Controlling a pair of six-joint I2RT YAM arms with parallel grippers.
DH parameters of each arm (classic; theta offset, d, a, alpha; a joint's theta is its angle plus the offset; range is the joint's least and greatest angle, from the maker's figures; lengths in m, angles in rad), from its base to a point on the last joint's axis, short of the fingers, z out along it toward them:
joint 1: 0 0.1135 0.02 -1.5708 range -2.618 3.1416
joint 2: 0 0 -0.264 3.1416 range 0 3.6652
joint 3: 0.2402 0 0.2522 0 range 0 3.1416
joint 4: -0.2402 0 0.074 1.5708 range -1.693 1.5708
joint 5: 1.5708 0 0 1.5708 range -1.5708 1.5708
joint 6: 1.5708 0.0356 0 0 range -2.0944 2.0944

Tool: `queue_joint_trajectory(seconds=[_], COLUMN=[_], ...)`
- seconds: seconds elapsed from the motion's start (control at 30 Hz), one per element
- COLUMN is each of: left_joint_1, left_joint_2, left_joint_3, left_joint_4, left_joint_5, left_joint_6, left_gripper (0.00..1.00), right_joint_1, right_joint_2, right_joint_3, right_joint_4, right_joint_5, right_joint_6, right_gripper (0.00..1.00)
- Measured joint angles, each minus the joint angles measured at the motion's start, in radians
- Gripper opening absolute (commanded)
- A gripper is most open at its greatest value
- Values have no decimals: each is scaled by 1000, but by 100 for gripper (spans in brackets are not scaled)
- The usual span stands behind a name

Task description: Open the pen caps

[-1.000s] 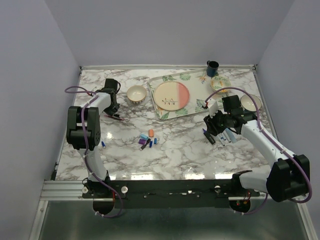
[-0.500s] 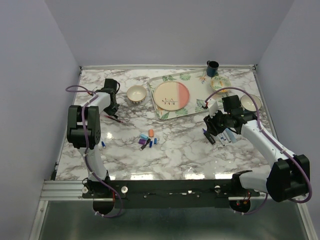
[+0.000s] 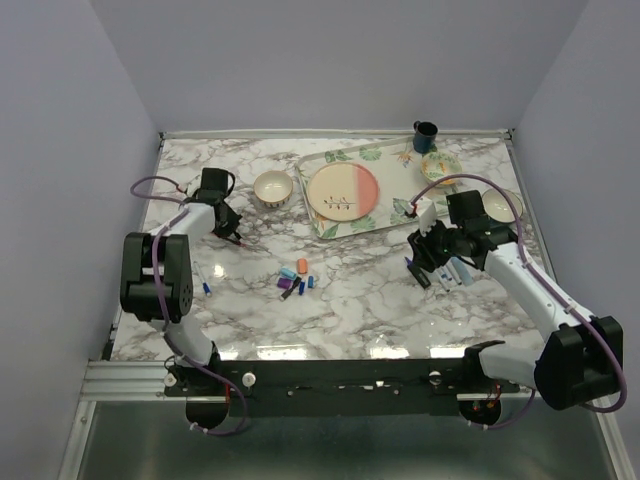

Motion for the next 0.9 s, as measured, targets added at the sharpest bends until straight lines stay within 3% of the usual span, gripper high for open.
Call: queue_joint_trajectory(seconds=[0.3,0.43,0.63,0.9], left_joint_1=[-5,-37,-243,-496], left_joint_2=[-461,-594,-724,-763], left_joint_3=[-431,-560,-633,-692], left_joint_4=[372,454,499,569], left_joint_5=[331,454,572,645], left_joint_6=[39,37,42,32], left_gripper=[0,0,0,0], right_joint_1=[0,0,0,0], right_joint_2=[-152,-275,-337,-321], right_joint_3=[-5,-48,-117,-145], right_joint_4=[-23,-27,-98,-171], right_joint_5=[-180,-327,-550,-638], right_joint_6=[-78,-171,-407,-569], right_gripper=[55,56,59,63])
